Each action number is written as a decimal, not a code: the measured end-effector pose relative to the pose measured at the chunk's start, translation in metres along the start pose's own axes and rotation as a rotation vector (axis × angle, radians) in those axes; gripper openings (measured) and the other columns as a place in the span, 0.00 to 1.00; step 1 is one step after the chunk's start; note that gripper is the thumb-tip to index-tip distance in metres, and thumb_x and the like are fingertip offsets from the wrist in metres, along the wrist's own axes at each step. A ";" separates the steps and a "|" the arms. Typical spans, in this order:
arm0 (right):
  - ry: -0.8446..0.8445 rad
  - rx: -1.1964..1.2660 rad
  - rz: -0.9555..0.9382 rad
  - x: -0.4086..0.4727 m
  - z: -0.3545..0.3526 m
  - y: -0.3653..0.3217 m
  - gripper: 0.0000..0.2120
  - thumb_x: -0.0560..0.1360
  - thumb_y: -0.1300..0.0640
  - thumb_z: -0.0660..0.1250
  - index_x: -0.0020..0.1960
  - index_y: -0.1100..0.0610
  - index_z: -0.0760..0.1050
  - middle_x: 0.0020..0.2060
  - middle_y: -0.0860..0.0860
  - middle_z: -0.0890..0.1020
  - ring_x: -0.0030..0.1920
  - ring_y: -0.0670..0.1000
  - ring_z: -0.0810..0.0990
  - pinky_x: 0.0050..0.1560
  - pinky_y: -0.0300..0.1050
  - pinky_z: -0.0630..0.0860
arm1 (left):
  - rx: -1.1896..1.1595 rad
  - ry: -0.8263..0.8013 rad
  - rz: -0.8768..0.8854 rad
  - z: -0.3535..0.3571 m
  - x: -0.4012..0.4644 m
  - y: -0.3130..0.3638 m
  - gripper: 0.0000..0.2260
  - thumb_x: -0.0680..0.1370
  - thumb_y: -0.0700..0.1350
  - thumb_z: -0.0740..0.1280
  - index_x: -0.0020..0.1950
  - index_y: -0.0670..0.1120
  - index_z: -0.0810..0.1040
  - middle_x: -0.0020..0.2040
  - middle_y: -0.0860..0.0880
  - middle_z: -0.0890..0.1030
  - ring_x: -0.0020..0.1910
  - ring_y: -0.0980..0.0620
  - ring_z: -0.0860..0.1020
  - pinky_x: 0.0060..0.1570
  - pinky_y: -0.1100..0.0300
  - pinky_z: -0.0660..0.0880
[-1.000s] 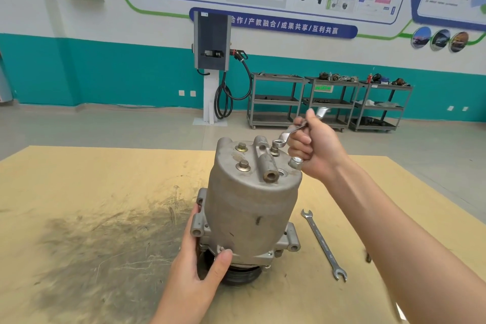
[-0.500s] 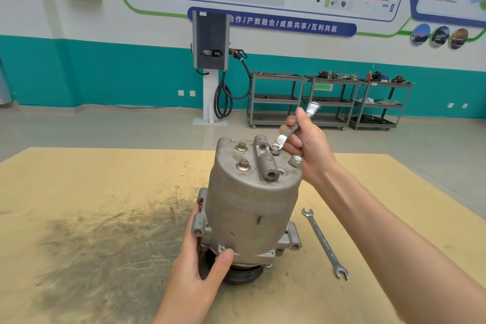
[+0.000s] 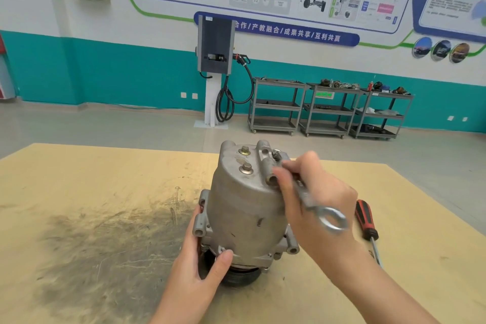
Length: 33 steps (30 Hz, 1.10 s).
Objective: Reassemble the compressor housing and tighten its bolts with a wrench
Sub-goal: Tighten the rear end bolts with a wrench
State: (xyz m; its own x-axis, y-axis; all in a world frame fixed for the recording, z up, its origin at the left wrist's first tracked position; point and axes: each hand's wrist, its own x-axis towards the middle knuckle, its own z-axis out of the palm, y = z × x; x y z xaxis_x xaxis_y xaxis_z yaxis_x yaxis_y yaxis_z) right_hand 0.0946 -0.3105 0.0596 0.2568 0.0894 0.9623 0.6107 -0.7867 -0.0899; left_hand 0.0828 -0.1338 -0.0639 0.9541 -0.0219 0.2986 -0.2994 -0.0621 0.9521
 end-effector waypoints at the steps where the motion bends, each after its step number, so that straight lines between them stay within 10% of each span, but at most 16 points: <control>1: -0.024 -0.125 -0.066 0.005 -0.001 -0.005 0.20 0.81 0.46 0.58 0.38 0.57 0.74 0.27 0.48 0.77 0.25 0.50 0.75 0.22 0.43 0.70 | 0.002 0.005 -0.004 0.000 0.000 0.000 0.45 0.63 0.70 0.66 0.75 0.68 0.48 0.64 0.78 0.69 0.66 0.72 0.70 0.66 0.63 0.66; 7: -0.055 -0.226 -0.039 0.022 -0.002 -0.016 0.09 0.75 0.59 0.71 0.39 0.59 0.74 0.28 0.50 0.75 0.26 0.53 0.72 0.20 0.47 0.69 | -0.004 0.012 -0.024 0.001 0.001 0.003 0.39 0.69 0.65 0.68 0.74 0.68 0.49 0.69 0.70 0.68 0.68 0.67 0.69 0.70 0.59 0.65; 15: -0.022 -0.038 -0.187 0.027 -0.010 -0.017 0.15 0.79 0.53 0.63 0.37 0.62 0.74 0.29 0.51 0.75 0.26 0.52 0.73 0.22 0.48 0.72 | 0.002 0.013 -0.025 0.001 0.001 0.001 0.37 0.72 0.60 0.68 0.75 0.67 0.49 0.68 0.70 0.71 0.68 0.66 0.71 0.71 0.58 0.66; 18: 0.009 0.310 0.103 0.047 -0.013 -0.001 0.12 0.82 0.51 0.57 0.41 0.55 0.68 0.28 0.42 0.70 0.26 0.41 0.68 0.28 0.32 0.65 | -0.025 0.025 -0.027 0.001 0.001 0.001 0.41 0.66 0.64 0.69 0.73 0.69 0.50 0.65 0.74 0.70 0.67 0.68 0.70 0.70 0.61 0.65; 24: -0.088 1.156 1.063 0.066 0.000 0.060 0.17 0.84 0.51 0.50 0.41 0.57 0.67 0.23 0.49 0.66 0.25 0.45 0.59 0.24 0.38 0.51 | -0.015 0.010 -0.015 0.001 0.003 -0.001 0.41 0.67 0.64 0.69 0.74 0.67 0.49 0.61 0.82 0.67 0.65 0.72 0.70 0.69 0.60 0.65; 33: -0.342 1.387 1.289 0.071 0.027 0.087 0.21 0.84 0.48 0.49 0.38 0.56 0.67 0.19 0.47 0.61 0.19 0.44 0.57 0.22 0.36 0.50 | -0.001 0.004 0.008 0.000 0.005 -0.005 0.45 0.63 0.69 0.66 0.75 0.66 0.49 0.61 0.84 0.64 0.63 0.76 0.68 0.66 0.62 0.65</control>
State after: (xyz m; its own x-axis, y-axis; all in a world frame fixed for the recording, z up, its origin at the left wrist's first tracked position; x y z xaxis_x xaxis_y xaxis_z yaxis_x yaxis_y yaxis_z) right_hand 0.1866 -0.3561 0.1134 0.9810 0.1722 0.0895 -0.0048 0.4823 -0.8760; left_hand 0.0888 -0.1336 -0.0667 0.9518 -0.0182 0.3063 -0.3069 -0.0607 0.9498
